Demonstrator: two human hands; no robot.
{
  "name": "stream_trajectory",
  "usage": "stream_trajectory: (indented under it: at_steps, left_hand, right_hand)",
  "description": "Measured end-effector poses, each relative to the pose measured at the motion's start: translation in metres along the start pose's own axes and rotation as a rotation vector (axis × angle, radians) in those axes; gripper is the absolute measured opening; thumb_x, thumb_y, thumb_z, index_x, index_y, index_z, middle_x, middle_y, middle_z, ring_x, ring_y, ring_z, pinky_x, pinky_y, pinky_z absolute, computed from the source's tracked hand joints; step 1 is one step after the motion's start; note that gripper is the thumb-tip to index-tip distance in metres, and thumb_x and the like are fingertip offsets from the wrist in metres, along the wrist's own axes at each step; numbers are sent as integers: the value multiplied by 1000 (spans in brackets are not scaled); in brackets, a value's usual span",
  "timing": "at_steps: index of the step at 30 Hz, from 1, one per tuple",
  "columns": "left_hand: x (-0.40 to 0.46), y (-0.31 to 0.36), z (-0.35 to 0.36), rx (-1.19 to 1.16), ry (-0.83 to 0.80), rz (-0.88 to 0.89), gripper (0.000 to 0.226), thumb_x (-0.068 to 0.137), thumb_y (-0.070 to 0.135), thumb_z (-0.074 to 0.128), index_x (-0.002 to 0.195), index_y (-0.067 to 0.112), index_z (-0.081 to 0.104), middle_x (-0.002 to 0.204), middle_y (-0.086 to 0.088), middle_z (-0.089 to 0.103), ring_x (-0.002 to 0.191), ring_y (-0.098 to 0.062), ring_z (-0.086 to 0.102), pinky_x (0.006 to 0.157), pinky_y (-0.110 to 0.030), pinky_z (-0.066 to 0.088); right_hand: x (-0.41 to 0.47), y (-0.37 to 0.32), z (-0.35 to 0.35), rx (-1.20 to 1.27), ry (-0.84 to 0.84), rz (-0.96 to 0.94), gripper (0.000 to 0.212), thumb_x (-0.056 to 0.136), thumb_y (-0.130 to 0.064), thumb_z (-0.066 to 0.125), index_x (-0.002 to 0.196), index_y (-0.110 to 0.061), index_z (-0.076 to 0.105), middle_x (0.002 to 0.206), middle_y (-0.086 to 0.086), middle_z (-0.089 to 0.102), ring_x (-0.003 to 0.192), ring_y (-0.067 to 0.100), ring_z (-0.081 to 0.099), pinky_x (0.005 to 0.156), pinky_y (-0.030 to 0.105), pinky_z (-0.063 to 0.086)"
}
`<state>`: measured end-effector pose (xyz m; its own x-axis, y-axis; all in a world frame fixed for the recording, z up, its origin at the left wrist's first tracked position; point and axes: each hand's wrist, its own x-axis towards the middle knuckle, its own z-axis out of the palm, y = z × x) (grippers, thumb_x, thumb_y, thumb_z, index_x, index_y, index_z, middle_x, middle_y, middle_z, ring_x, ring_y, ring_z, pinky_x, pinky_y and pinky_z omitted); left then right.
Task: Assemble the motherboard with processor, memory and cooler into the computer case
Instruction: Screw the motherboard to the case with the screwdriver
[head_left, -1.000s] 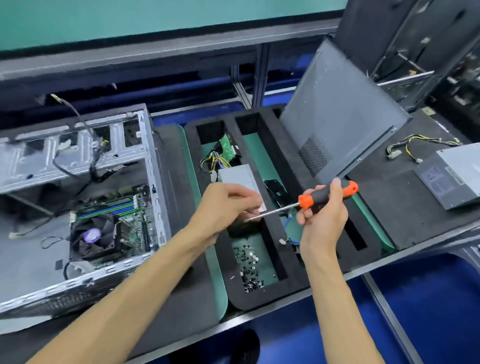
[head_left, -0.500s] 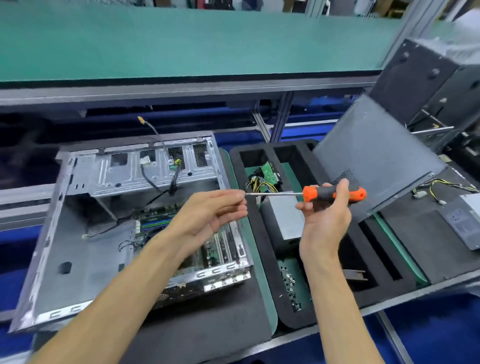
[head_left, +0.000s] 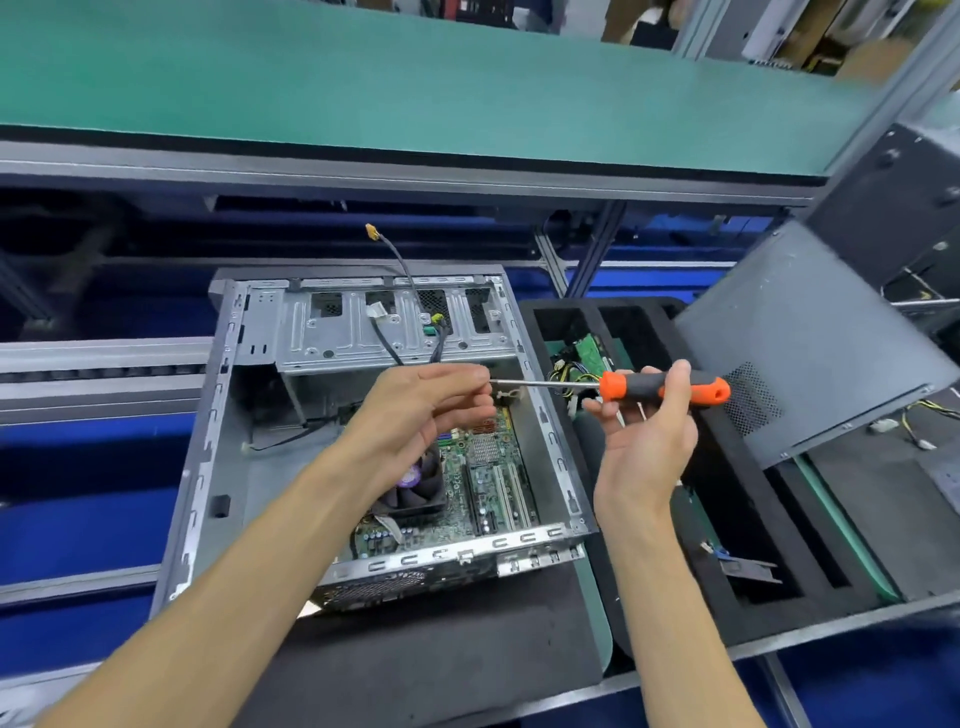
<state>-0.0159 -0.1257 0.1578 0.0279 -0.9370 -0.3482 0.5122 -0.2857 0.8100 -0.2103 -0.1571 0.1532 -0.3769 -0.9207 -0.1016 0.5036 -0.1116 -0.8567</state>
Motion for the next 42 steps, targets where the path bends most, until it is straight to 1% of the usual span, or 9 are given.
stream_trajectory:
  at_steps: [9,12,16,20,25,30,33,38,42]
  left_hand:
    - [3,-1,-10,-9,57,47,9,83,6,76,88,0,78,88,-17,73,77,-22,71,71,-25,59]
    - [5,-1,-8,-17,73,52,8,83,7,76,87,0,78,86,-16,72,75,-21,71,69,-24,59]
    - [8,2,-5,29,87,131,12,83,10,76,91,2,77,87,-15,73,76,-21,71,70,-23,58]
    - [15,2,-1,120,163,268,17,87,12,74,97,-1,75,82,-12,72,73,-21,69,69,-24,57]
    - [24,1,6,-59,179,287,14,90,10,71,99,0,75,84,-8,70,77,-17,67,70,-22,56]
    - [31,3,6,-29,154,273,17,89,11,72,102,0,75,86,-9,71,79,-18,68,73,-23,56]
    - [35,4,7,-117,191,237,17,88,12,73,101,0,74,84,-9,71,78,-18,68,72,-22,56]
    - [43,4,3,-142,197,250,20,87,15,76,100,0,75,87,-11,72,81,-19,70,75,-24,57]
    - [47,5,0,-154,185,223,19,85,15,78,98,2,77,89,-12,73,82,-22,71,75,-25,57]
  right_hand:
    - [3,8,12,10,-77,60,34,102,-39,53,100,-5,54,80,12,62,54,16,48,66,35,59]
    - [8,10,13,40,-82,104,33,102,-38,55,103,-5,54,78,8,63,54,15,48,69,36,59]
    - [10,13,13,132,-83,236,32,102,-36,57,95,-5,59,75,9,63,56,15,51,73,37,60]
    - [11,18,11,230,-60,403,31,102,-36,58,102,-4,59,74,9,65,62,15,58,74,33,61]
    - [8,23,11,303,-33,541,30,100,-31,63,110,-3,63,103,18,68,85,23,74,73,32,61]
    - [12,23,9,324,-36,542,32,99,-29,65,116,-2,62,102,18,69,82,23,74,73,32,61]
    - [13,25,12,326,-59,526,31,99,-28,64,115,-3,60,91,16,72,79,22,73,75,33,61]
    - [12,27,17,346,-55,527,28,100,-26,62,115,-2,58,100,20,67,76,22,72,74,33,61]
    - [11,28,19,331,-59,500,27,101,-27,61,110,-2,61,95,18,71,80,23,72,77,35,61]
